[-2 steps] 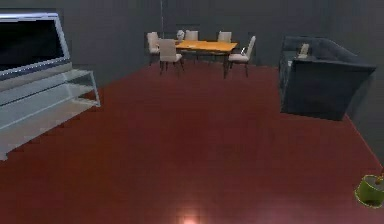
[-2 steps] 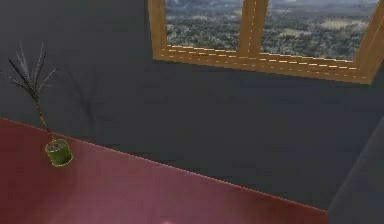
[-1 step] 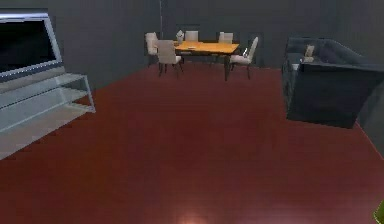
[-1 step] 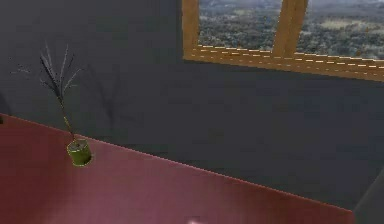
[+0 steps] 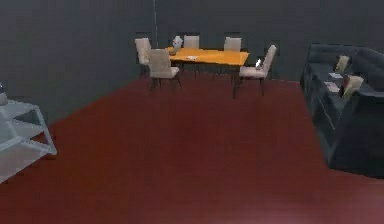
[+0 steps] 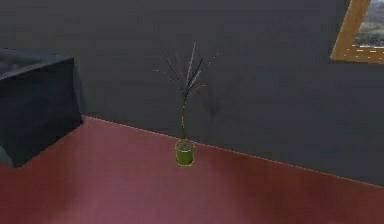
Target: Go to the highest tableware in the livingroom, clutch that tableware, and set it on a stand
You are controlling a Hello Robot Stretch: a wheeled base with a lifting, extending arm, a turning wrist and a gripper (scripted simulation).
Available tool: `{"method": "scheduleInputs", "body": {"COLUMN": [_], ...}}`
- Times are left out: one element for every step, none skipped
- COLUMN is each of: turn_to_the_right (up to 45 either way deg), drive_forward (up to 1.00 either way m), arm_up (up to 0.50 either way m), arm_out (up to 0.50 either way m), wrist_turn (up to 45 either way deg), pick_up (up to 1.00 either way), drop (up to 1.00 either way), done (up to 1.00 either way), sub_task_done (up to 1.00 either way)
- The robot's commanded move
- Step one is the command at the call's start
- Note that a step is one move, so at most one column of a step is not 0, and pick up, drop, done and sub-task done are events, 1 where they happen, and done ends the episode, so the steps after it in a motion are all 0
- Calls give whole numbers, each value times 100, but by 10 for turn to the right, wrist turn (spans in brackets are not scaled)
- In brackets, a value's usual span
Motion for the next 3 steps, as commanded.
{"method": "scheduleInputs", "body": {"turn_to_the_right": [0,30,0], "drive_forward": [100,0,100], "arm_up": [0,0,0], "arm_out": [0,0,0], "wrist_turn": [0,0,0], "pick_up": [0,0,0], "drop": [0,0,0], "done": [0,0,0], "sub_task_done": [0,0,0]}}
